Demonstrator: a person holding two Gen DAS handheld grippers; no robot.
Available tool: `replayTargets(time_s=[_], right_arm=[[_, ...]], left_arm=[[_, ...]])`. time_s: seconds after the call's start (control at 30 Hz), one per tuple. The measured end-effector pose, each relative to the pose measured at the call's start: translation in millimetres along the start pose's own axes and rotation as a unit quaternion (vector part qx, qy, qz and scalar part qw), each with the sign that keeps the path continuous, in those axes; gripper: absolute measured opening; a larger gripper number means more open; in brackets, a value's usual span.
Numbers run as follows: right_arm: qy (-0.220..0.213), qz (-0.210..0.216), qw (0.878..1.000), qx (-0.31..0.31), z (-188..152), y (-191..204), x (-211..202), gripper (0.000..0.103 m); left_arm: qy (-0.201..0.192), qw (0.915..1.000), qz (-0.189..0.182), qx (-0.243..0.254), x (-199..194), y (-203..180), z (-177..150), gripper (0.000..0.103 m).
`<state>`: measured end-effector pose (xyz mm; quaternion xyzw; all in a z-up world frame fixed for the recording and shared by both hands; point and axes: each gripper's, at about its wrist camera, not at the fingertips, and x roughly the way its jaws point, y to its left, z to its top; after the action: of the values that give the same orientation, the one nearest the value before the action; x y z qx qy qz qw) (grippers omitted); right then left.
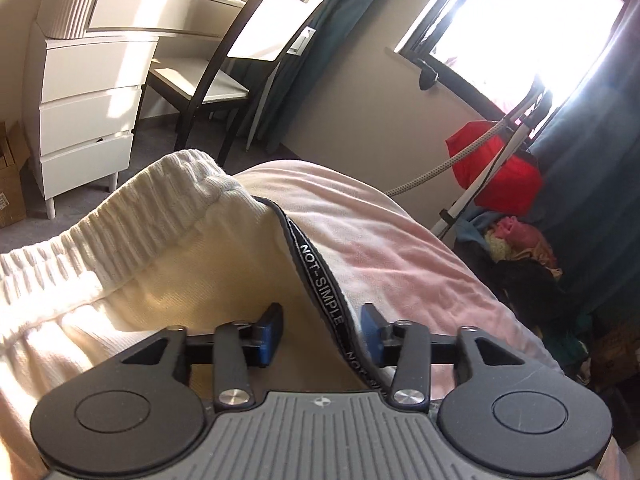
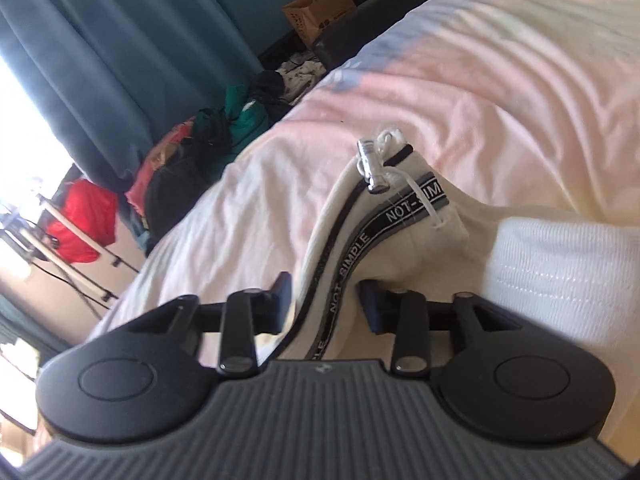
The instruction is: Fold clothes
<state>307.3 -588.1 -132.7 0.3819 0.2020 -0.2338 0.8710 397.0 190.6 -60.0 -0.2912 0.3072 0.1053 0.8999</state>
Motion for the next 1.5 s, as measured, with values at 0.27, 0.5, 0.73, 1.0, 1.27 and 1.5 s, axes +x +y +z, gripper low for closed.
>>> replayTargets(time_s=[0.27,0.5,0.73,1.0,1.27,1.5], right_arm=[[-0.05,0.101,0.99,0.081,-7,-44,-103,0.094],[0.008,0.123,0.962,0.245,-64,-93,-119,0.094],[0.043,0.135,0.961,0.239,-69,-88,-78,0.094],[0.024,0.082,0.984,0.156,-48,-62,-22,0.056],[-0.012,0.088,0.985,0.148,-28,-43,-47,0.014],[-0.018,0.109,0.979,0.172,-39,-59,-121,0.013]], left_arm=[[0.002,0.9994,-0.027,0.023,-89,34,0,0.084],[0.07,0.9935,-0.042,-0.079,-119,81,-47,0.088],[0.083,0.9838,-0.043,-0.153,-76,102,-68,0.079],[0.022,0.9785,0.003,-0.205,-38,103,-44,0.046],[-0.003,0.9815,0.016,-0.191,-74,83,-6,0.011],[-0.005,0.9884,0.006,-0.152,-156,84,6,0.011]])
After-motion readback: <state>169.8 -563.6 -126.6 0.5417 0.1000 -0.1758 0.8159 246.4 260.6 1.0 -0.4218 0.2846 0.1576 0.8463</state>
